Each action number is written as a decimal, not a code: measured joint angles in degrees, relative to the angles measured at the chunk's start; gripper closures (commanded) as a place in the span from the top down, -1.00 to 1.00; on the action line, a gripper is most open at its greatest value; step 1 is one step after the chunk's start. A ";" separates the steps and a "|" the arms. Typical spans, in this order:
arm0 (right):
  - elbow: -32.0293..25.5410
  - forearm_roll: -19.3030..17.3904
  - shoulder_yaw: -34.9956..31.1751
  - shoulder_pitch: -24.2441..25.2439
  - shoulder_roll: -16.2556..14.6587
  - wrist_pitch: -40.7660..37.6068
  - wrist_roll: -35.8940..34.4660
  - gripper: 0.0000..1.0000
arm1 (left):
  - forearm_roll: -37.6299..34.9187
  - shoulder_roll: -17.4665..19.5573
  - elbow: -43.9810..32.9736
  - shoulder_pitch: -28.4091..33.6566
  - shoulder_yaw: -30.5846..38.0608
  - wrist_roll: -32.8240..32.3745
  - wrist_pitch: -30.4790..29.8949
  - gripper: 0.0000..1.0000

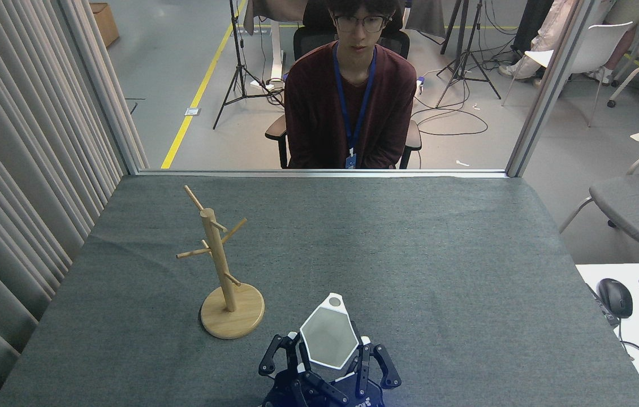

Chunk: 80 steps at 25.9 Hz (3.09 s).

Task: Hang cup on storage rack
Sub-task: 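Carry the cup with the right gripper toward the left gripper, then grasp the cup with the left gripper and release the right gripper, then move the cup with the left gripper toward the wooden stand's arm, then hook the cup onto the stand's peg and open the left gripper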

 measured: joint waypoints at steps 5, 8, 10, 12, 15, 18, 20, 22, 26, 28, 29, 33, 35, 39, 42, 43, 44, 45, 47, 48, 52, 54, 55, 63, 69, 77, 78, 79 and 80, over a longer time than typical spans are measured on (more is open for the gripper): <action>-0.29 0.23 0.31 0.58 -0.05 0.03 -0.34 0.94 | -0.03 0.00 0.03 -0.33 -0.04 -0.35 -0.14 -0.11; -0.32 0.26 0.15 0.67 -0.01 0.22 -0.41 0.96 | -0.66 0.10 0.02 -0.61 -0.09 -1.01 -0.15 -0.35; -0.35 0.20 0.09 0.65 0.02 0.22 -0.45 0.96 | -1.44 0.13 0.05 -0.90 -0.10 -1.07 -0.41 -0.35; -0.50 0.15 0.05 0.61 0.05 0.22 -0.38 0.96 | -1.96 0.12 0.11 -1.22 -0.08 -1.22 -0.46 -0.35; -1.77 -0.05 0.02 0.68 0.06 0.22 -0.45 0.96 | -2.29 0.08 0.40 -1.80 -0.07 -1.03 -0.32 -0.35; -4.69 -0.31 0.07 0.57 0.09 -0.13 -0.78 0.96 | -2.41 0.07 1.00 -1.96 -0.08 -1.25 0.08 -0.34; -7.03 -0.99 0.13 0.14 0.41 -1.26 -2.03 0.96 | -2.46 0.05 1.44 -1.94 -0.12 -2.50 -0.36 -0.34; -8.64 -4.48 -0.66 -1.67 0.94 -0.40 -2.23 0.96 | -2.46 0.03 1.67 -2.04 -0.05 -1.77 0.00 -0.34; -6.83 -17.70 -9.69 -8.57 1.54 7.72 0.26 0.96 | -2.49 0.02 1.74 -1.77 0.12 -1.64 0.48 -0.32; -2.38 -21.30 -15.59 -11.69 1.07 10.26 2.37 0.96 | -2.43 0.11 1.45 -1.50 0.43 -1.54 1.54 -0.32; -0.32 -21.90 -17.69 -12.47 0.37 10.91 3.16 0.96 | -2.34 0.21 1.30 -1.26 0.69 -1.51 2.03 -0.32; 4.54 -19.56 -21.77 -10.33 -5.35 10.14 4.27 0.96 | -1.99 0.67 -1.29 0.52 5.74 -1.44 3.92 -0.32; 5.14 -18.45 -22.13 -8.18 -7.01 8.51 4.33 0.96 | -1.90 1.15 -3.93 2.08 9.78 -1.27 4.19 -0.32; 5.55 -17.66 -22.33 -6.15 -8.33 7.21 4.53 0.96 | -1.89 3.28 -8.78 5.08 20.27 -0.55 4.90 -0.34; 5.61 -17.51 -22.36 -5.99 -8.59 6.87 4.36 0.96 | -2.26 4.18 -9.83 5.24 28.68 -0.16 5.60 -0.35; 5.62 -17.47 -22.36 -6.01 -8.63 6.83 4.35 0.96 | -2.88 4.42 -9.45 4.63 30.65 -0.16 5.95 -0.35; 5.62 -17.44 -22.36 -6.06 -8.66 6.82 4.30 0.96 | -4.24 4.58 -8.80 3.52 32.10 -0.16 6.70 -0.35; 5.63 -17.41 -22.36 -6.12 -8.67 6.82 4.29 0.96 | -6.49 4.70 -7.70 2.26 33.23 -0.09 7.86 -0.35; 5.63 -17.38 -22.37 -6.25 -8.68 6.81 4.23 0.96 | -11.88 4.43 -5.21 -0.07 34.42 -0.14 9.79 -0.35; 5.64 -17.37 -22.37 -6.26 -8.68 6.81 4.23 0.96 | -14.71 4.07 -4.03 -1.35 34.80 -0.14 10.66 -0.35; 5.64 -17.36 -22.37 -6.29 -8.76 6.81 4.19 0.96 | -21.44 2.25 -1.91 -4.18 35.24 -0.08 12.20 -0.35; 5.64 -17.36 -22.41 -6.28 -8.81 6.81 4.19 0.96 | -23.83 1.37 -1.45 -5.12 35.19 -0.10 12.46 -0.35; 5.65 -17.36 -22.42 -6.28 -8.84 6.81 4.19 0.96 | -24.79 0.97 -1.29 -5.35 35.16 0.03 12.55 -0.35; 5.93 -17.48 -22.55 -6.61 -8.87 6.79 4.17 0.96 | -32.73 -0.70 2.78 -6.69 33.80 1.82 14.46 -0.35; 6.19 -17.60 -22.75 -6.69 -8.88 6.78 4.13 0.96 | -36.47 -1.26 6.92 -8.28 33.11 2.08 16.04 0.89; 6.34 -17.70 -22.81 -6.70 -8.88 6.69 4.01 0.96 | -34.54 -1.28 7.88 -8.61 32.44 2.06 17.18 1.00; 6.34 -17.70 -22.81 -6.70 -8.88 6.68 4.00 0.96 | -34.09 -1.27 7.75 -8.61 32.43 2.06 17.19 1.00; 6.34 -17.70 -22.81 -6.70 -8.88 6.64 4.01 0.96 | -33.73 -1.25 7.64 -8.60 32.45 2.06 17.19 1.00; 6.35 -17.69 -22.81 -6.68 -8.88 6.63 3.98 0.96 | -33.22 -1.22 7.52 -8.51 32.49 2.09 17.20 1.00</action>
